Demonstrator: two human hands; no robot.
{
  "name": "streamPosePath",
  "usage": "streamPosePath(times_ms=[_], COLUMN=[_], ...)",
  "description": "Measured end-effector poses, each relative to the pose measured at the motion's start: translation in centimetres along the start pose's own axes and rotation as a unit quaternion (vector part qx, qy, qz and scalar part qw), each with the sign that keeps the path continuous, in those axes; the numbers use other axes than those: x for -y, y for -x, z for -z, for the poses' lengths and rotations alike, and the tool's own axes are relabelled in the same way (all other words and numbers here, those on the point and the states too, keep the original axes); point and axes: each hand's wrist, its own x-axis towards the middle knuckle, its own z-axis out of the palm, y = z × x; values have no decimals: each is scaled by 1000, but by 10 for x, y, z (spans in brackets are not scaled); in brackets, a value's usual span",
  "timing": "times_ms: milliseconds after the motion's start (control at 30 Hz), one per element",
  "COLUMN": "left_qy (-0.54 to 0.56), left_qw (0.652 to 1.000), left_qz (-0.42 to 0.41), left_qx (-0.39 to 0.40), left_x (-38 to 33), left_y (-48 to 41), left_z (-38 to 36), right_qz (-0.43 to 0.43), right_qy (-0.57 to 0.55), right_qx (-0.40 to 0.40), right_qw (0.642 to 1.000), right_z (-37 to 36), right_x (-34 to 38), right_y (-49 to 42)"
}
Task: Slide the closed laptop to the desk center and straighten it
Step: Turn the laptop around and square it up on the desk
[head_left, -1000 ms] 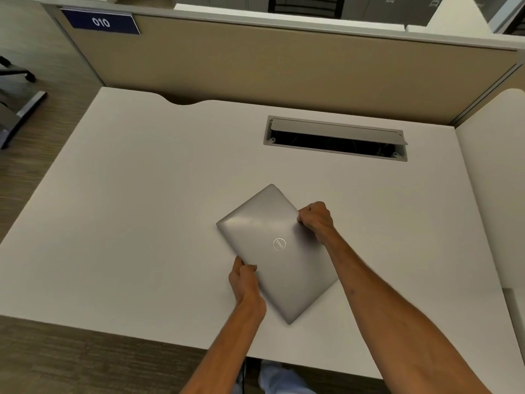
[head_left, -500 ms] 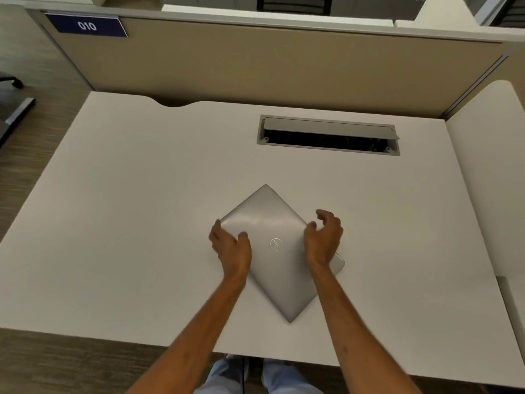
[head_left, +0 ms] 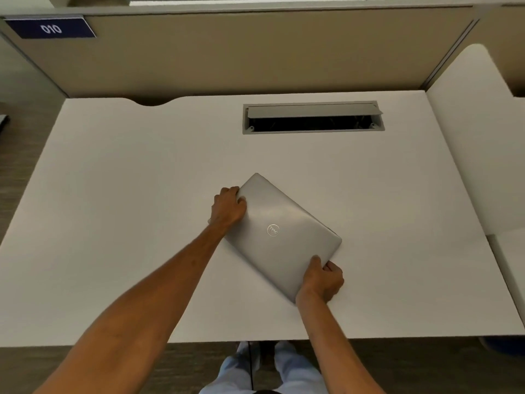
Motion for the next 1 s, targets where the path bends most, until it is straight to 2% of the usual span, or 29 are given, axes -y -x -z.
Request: streamPosePath(times_ms=[100, 233, 367, 600, 833, 1000], left_qy=[-25, 26, 64, 130, 179, 238], left_qw=[1000, 997, 994, 987, 982, 966], left_qz=[9, 56, 67, 85, 62, 100], left_qx=[1, 48, 50, 27, -5, 2], left_x=[-6, -8, 14, 22, 39, 65], left_y=[-2, -8, -27, 5, 46, 59], left_z=[0, 8, 6, 12, 16, 2], right_qz=[-8, -13, -21, -11, 13, 29], right_qy=[0, -3, -16, -30, 60, 110], right_qx=[-6, 0, 14, 43, 93, 133], right_qw=[1000, 1000, 1000, 999, 994, 985], right_z=[-2, 2, 6, 11, 10, 3], right_x=[3, 9, 16, 39, 63, 78], right_y=[-6, -12, -11, -23, -57, -74])
